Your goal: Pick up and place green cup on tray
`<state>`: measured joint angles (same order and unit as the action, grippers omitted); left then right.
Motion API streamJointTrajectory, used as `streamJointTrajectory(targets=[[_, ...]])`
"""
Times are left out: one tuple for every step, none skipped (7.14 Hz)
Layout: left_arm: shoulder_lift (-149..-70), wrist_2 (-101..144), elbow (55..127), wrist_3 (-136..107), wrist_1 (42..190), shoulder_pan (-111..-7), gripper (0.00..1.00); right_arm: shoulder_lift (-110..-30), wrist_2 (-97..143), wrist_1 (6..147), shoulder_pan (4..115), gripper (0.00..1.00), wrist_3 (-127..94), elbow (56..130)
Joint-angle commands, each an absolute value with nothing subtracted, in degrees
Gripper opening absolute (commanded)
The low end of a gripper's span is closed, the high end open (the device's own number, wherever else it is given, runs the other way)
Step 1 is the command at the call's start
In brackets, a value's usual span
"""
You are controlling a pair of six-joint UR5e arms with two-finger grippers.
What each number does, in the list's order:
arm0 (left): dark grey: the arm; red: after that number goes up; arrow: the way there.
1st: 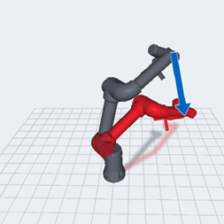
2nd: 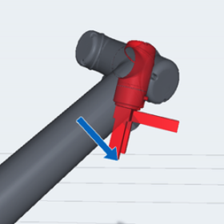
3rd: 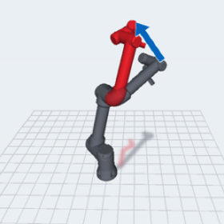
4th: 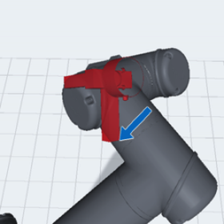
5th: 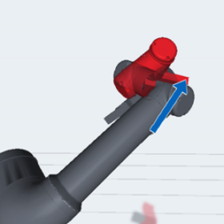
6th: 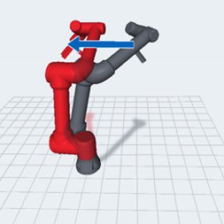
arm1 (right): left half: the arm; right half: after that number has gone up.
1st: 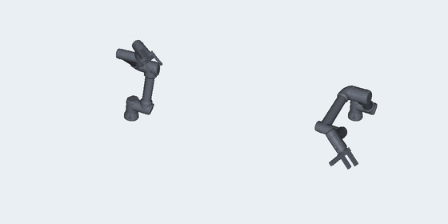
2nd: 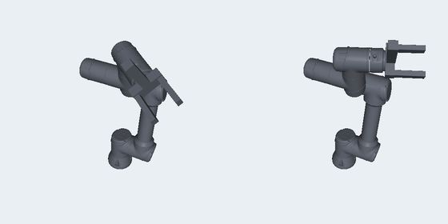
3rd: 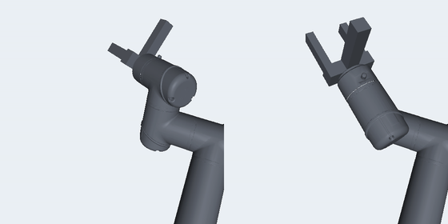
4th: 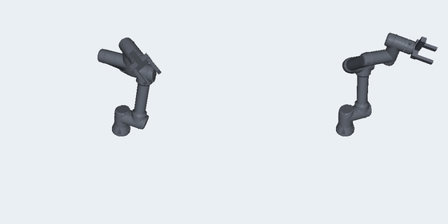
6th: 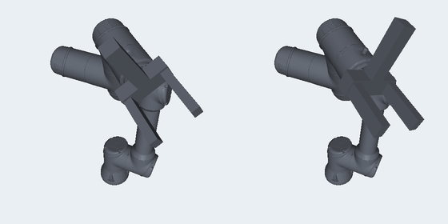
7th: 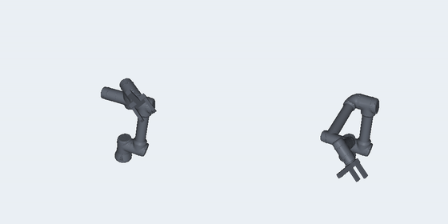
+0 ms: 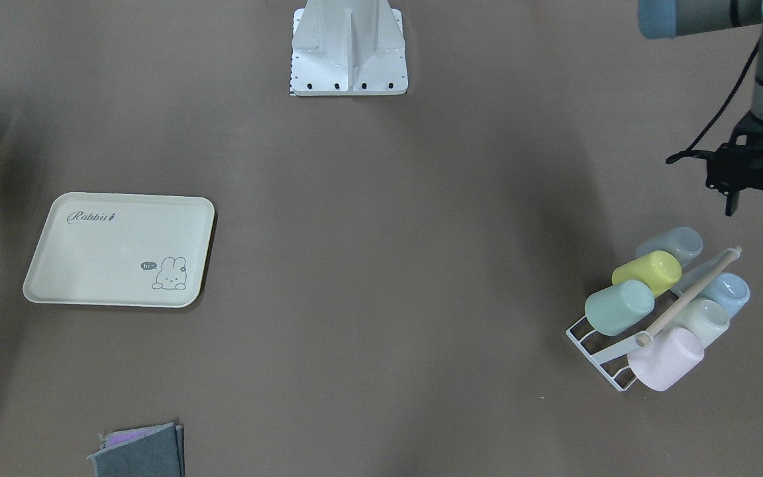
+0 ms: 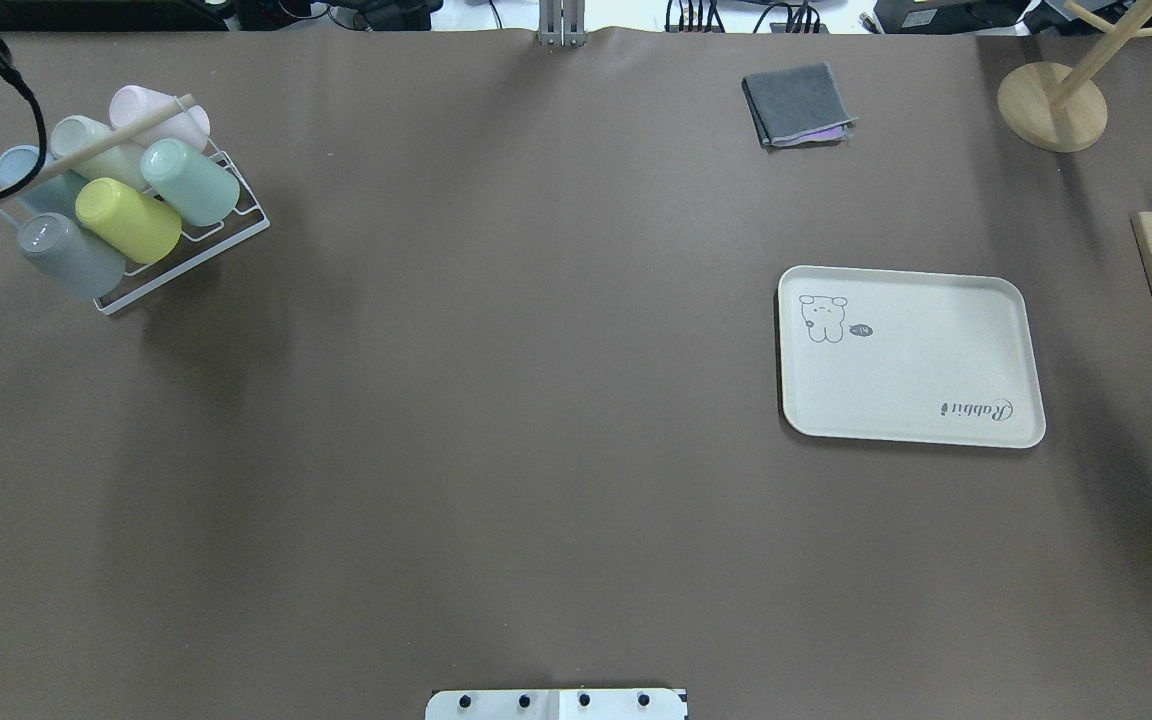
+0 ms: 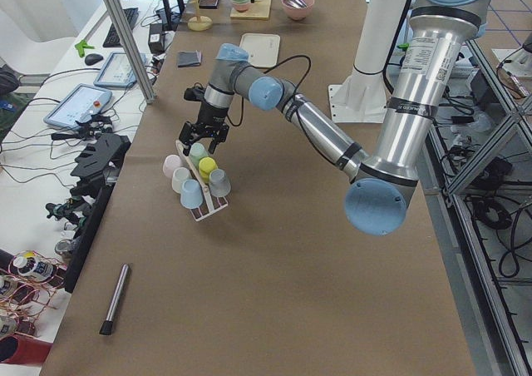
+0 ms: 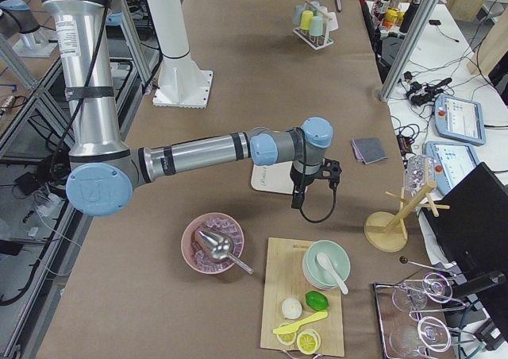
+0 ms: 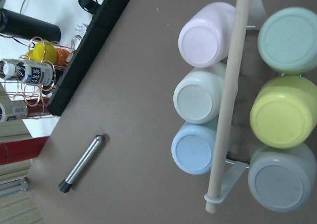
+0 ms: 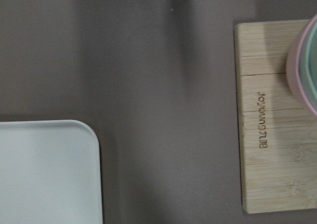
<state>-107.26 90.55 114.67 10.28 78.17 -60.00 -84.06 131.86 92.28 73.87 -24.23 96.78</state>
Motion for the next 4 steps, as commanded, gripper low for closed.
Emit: streamJointTrajectory(targets=[[-113.2, 76.1, 115.0, 10.4, 69.4, -51.8, 0.99, -82.4, 131.7, 92.4, 69.7, 0.99, -26.9, 96.5], [-113.5, 72.0, 114.9, 10.4, 68.0, -49.2, 0.99, -82.0, 131.1, 90.6, 65.9, 0.98, -27.3, 95.2], [-113.6, 64.4, 114.5, 10.4, 65.6, -44.2, 0.99, -82.0, 131.8, 78.2, 65.7, 0.96, -30.0, 87.8], [-114.6, 63.5, 113.5, 10.4, 63.2, -41.9, 0.99, -82.2, 134.3, 66.5, 65.3, 0.96, -37.6, 82.3]])
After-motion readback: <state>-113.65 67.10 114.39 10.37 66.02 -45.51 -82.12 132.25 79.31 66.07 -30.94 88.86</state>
